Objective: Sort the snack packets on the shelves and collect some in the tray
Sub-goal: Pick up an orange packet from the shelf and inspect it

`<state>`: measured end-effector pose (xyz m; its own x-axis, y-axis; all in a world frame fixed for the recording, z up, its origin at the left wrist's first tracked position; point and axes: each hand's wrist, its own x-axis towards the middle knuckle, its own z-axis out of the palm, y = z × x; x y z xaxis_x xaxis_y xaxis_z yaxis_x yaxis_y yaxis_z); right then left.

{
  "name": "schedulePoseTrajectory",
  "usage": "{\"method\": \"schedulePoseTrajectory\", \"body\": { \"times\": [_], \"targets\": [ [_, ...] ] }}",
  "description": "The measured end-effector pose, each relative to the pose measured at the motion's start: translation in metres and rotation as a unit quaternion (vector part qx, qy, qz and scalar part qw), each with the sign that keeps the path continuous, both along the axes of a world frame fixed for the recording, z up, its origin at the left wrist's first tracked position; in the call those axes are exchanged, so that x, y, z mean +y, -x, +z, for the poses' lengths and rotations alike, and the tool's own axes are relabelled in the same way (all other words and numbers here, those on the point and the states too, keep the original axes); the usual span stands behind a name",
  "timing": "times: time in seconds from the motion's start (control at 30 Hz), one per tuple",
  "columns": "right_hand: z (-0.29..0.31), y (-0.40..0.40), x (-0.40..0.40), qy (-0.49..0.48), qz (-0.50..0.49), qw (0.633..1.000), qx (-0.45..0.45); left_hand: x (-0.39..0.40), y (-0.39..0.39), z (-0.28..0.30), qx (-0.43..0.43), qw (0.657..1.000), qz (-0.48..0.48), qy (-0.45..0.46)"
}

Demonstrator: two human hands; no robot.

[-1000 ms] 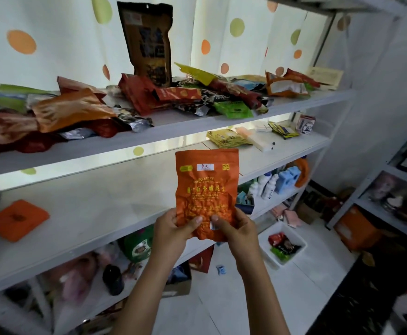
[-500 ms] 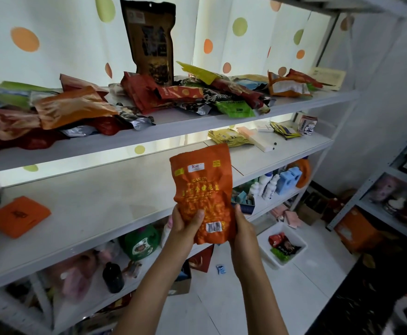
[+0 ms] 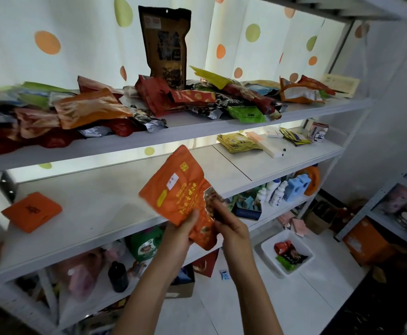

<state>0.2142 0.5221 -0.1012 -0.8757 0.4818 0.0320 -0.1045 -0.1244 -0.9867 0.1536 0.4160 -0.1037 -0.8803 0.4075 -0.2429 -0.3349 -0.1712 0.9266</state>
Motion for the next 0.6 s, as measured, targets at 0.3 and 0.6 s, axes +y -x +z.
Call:
{"method": "schedulePoseTrajectory", "body": {
  "times": [0.3,0.6],
  "targets": [
    [-0.005,0.009,0.009,-0.087,-0.071,0.993,-0.045,-0.02,0.013,0.012,0.053,0.997,0.014,0.061],
    [0.027,0.041,0.001,-0.016,-0.135,0.991,0.001,-0.034,0.037,0.055,0.127,0.991,-0.049,0.0]
  ]
}}
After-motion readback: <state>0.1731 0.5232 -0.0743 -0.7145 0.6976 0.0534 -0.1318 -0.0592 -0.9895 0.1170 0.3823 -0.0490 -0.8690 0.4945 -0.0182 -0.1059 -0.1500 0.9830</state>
